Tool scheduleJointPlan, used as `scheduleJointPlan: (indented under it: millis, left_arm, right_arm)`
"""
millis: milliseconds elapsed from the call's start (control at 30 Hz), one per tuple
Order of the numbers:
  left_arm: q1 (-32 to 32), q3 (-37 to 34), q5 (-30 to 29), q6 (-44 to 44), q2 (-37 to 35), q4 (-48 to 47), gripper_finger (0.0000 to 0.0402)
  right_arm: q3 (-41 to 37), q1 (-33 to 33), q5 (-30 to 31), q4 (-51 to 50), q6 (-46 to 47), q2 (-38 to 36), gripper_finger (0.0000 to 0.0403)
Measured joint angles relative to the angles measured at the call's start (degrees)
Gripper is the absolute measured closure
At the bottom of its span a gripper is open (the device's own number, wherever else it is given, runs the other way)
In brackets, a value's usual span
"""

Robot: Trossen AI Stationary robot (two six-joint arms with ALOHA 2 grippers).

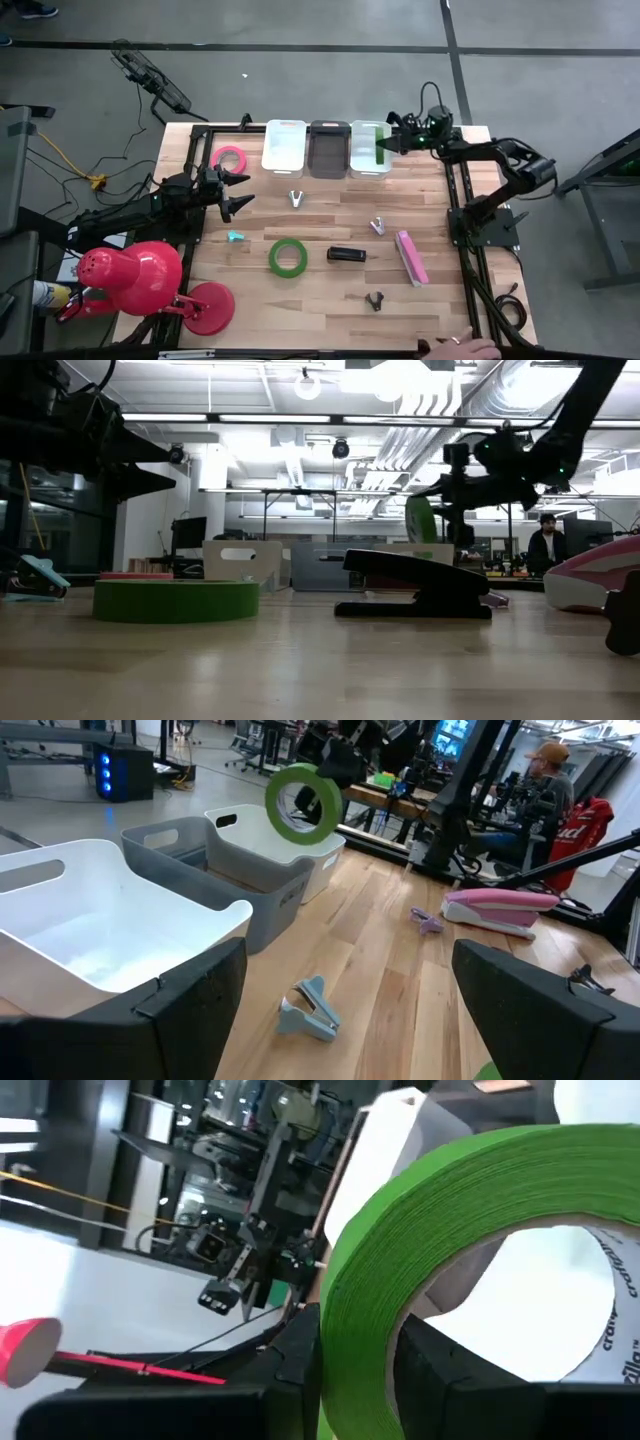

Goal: Pick and place Stapler, Stapler remover, tape
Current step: Put the top green tape into the right white bin

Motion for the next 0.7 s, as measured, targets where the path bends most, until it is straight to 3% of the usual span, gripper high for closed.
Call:
scheduleJointPlan:
  millis: [200,700]
  left_arm:
    - [0.0,0.0,0.0,0.0,0.0,0.0,0.0053]
    - [0.0,0.0,0.0,0.0,0.0,0.0,0.0053]
  right_arm:
    - [-2.9,-2.3,-1.9,0.4,-1.6,0.0,0.0324]
    - [-3.5,-3.0,-0.2,-1.8,-5.8,2.4,0.0324]
